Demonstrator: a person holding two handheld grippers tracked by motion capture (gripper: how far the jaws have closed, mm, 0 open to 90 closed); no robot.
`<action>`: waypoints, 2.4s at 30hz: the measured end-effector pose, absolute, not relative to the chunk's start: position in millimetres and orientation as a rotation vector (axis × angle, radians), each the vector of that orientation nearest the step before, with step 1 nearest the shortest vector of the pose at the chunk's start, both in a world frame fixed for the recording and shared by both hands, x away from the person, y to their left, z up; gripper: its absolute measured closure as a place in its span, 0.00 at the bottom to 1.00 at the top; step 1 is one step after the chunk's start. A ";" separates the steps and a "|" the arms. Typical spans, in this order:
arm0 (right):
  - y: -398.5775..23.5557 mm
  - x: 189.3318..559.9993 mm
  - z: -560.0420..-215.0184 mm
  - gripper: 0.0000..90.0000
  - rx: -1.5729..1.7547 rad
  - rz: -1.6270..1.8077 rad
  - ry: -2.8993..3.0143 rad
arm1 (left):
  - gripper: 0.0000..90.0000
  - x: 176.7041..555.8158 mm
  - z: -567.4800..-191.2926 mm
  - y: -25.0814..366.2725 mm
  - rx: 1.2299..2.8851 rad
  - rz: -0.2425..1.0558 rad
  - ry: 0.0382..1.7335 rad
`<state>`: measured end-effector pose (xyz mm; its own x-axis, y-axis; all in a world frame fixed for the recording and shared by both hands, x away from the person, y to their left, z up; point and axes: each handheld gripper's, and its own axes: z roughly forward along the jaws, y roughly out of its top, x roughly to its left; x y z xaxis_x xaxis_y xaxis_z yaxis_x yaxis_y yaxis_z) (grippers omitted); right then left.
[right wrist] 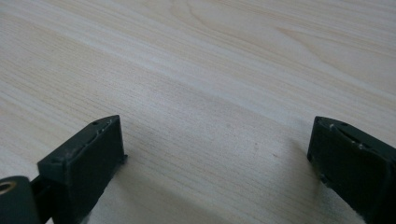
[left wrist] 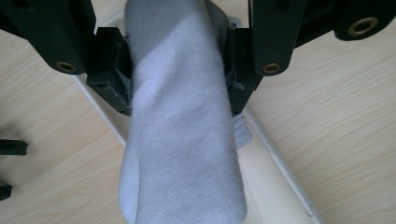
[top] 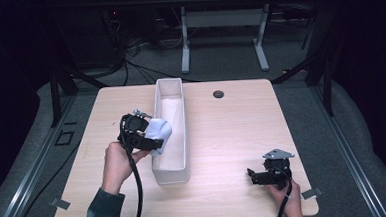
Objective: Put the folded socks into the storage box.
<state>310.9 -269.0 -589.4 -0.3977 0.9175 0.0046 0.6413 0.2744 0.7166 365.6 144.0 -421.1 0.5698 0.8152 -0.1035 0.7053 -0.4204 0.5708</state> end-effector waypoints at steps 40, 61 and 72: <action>-269.0 310.9 -589.4 0.03 1.406 0.906 2.139 | 0.55 369.8 -475.2 106.3 2.312 0.194 1.300; -269.0 310.9 -589.4 0.03 1.406 0.906 2.139 | 0.52 359.7 -478.7 101.2 2.326 0.225 1.292; -269.0 310.9 -589.4 0.03 1.406 0.907 2.139 | 0.46 356.7 -470.1 104.5 2.316 0.276 1.276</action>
<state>310.9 -269.0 -589.4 -0.3984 0.9172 0.0047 0.6413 0.2749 0.7164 356.7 104.5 -470.1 0.5453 0.8366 -0.0520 0.7402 -0.4515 0.4983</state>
